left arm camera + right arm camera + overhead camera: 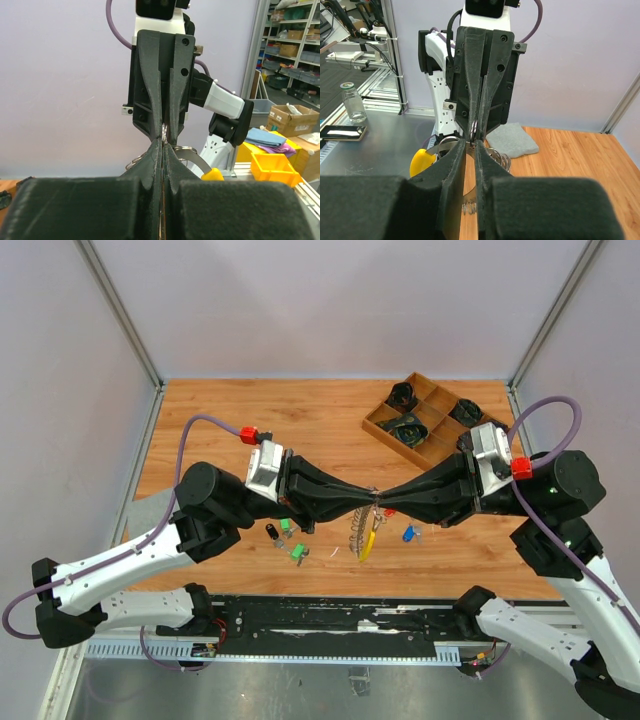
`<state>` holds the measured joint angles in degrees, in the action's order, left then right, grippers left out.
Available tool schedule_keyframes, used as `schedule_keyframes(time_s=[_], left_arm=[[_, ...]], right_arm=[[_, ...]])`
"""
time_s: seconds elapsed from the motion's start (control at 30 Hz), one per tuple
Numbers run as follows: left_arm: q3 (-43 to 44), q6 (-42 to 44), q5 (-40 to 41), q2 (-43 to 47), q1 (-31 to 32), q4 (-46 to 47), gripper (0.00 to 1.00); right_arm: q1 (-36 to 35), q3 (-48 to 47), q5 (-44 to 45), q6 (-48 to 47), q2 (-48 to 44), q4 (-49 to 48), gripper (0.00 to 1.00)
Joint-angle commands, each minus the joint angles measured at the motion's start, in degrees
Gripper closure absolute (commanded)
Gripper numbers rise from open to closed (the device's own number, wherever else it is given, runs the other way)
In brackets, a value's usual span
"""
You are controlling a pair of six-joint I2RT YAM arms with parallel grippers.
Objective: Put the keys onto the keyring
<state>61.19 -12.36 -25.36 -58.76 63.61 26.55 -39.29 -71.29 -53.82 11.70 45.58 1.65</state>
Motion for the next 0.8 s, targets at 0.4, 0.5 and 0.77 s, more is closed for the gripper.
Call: schedule_keyframes(time_s=[0.4,0.5,0.77], left_arm=[[1.75,4.42,1.99,0.49,0.43,-6.90,0.77],[1.75,5.97,3.86,1.33,0.42,-10.29,0.70],[3.43,10.83,9.56,2.96,0.45,-22.66,0.65]], right_arm=[[-0.75,-10.90,2.48,-12.78,2.45,21.95,1.00],[-0.79,-15.80,3.59,-17.68,4.46,32.67,1.00],[-1.05,-26.46,8.56,-26.37,12.21,56.82,1.00]])
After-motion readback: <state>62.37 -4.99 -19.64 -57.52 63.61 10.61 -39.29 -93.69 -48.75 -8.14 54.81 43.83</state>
